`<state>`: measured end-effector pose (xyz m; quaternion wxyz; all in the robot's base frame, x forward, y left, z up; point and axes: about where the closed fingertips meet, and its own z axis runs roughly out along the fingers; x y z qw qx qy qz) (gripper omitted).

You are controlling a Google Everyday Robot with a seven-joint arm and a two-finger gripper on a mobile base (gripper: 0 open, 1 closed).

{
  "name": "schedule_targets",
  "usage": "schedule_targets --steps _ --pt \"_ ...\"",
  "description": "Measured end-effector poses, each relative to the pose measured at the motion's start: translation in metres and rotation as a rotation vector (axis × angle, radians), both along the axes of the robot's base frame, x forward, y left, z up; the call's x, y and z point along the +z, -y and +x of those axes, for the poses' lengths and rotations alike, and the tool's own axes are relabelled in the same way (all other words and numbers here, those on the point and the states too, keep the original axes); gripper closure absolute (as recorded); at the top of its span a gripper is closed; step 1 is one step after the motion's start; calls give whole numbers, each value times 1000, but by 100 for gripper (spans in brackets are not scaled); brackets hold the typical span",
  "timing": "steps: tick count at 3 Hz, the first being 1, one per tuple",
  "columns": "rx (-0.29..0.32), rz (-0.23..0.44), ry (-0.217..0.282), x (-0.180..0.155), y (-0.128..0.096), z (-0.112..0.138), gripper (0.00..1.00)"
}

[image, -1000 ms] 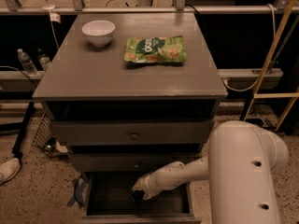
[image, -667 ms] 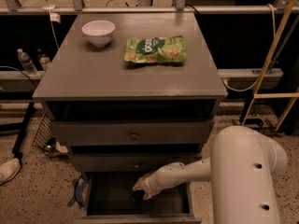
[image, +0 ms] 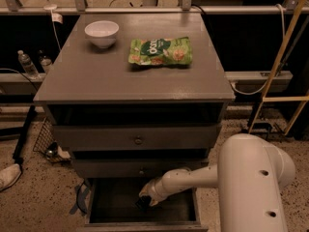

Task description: Place rxbar blueberry into bottom drawer

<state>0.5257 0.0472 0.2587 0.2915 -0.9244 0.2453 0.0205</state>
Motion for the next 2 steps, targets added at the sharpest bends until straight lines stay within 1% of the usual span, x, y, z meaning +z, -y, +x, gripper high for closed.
schedule_targets --steps 1,2 --pt "-20 -25 -25 -17 10 2 100" --pt "-36 -36 -43 -27 16 2 100"
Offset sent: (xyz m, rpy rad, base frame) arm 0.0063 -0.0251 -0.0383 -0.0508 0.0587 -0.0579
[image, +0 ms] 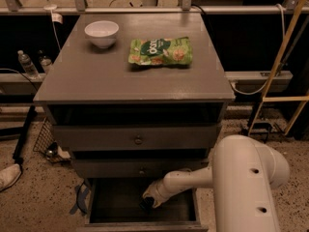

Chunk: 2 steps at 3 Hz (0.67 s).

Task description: Place rxbar blueberry into bottom drawer

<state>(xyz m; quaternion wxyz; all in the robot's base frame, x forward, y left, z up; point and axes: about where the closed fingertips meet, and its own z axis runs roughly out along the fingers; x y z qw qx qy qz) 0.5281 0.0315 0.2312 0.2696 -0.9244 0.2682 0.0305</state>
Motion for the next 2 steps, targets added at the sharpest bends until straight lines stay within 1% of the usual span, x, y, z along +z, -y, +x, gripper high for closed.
schedule_targets --steps 1,2 --pt "-13 -4 -26 -16 6 2 100" --pt "-13 -4 -29 -18 6 2 83"
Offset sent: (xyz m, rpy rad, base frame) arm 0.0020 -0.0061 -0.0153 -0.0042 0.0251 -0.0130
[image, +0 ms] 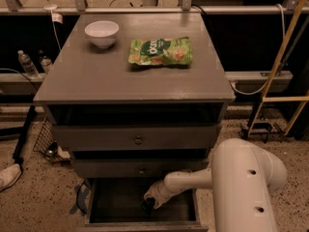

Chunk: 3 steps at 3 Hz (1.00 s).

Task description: Place rxbar blueberry into bottom drawer

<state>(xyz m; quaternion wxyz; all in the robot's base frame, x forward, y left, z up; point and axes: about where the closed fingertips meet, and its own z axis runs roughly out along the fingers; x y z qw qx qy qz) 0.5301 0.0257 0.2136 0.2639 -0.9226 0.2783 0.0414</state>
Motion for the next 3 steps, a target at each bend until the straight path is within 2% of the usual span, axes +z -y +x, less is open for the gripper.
schedule_targets --steps 3 --pt "4 2 -7 -3 -3 -4 14"
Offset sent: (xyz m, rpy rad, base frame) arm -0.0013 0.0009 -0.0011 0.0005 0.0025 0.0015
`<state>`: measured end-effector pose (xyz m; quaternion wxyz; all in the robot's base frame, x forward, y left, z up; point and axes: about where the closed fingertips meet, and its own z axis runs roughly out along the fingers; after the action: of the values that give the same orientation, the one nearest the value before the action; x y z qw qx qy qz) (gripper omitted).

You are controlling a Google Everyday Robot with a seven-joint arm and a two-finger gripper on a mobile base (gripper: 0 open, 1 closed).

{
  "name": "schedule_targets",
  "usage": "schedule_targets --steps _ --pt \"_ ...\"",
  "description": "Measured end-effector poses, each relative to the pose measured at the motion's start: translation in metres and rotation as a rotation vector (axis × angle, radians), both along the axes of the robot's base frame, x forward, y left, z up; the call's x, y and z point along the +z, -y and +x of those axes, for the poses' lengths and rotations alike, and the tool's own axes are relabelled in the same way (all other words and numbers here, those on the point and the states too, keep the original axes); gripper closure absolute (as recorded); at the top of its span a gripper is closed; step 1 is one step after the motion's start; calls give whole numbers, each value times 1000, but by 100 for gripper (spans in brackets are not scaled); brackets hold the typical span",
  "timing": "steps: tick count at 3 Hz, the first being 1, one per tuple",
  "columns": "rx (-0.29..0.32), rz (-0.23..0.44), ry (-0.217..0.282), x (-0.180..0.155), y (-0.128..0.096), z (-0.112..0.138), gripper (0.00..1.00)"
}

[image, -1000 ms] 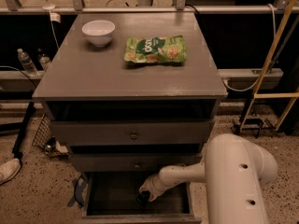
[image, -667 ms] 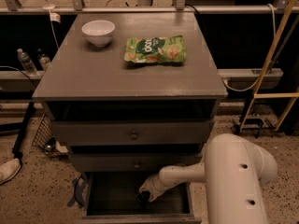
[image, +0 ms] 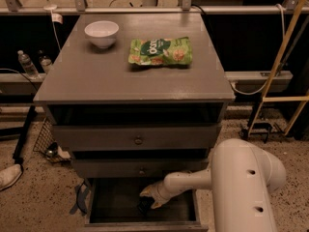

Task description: Place rxbar blueberry into bottom drawer

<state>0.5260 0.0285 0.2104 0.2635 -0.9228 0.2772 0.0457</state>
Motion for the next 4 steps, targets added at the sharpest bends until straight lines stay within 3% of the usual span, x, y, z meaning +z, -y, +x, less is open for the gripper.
schedule_targets --steps 1,2,3,4 --pt "2 1 -3 -1 -1 -2 0" --pt "0 -1 -4 -2 0 -3 0" --pt "-43 -23 5 6 23 -5 0" --pt "-126 -58 30 18 63 -5 0"
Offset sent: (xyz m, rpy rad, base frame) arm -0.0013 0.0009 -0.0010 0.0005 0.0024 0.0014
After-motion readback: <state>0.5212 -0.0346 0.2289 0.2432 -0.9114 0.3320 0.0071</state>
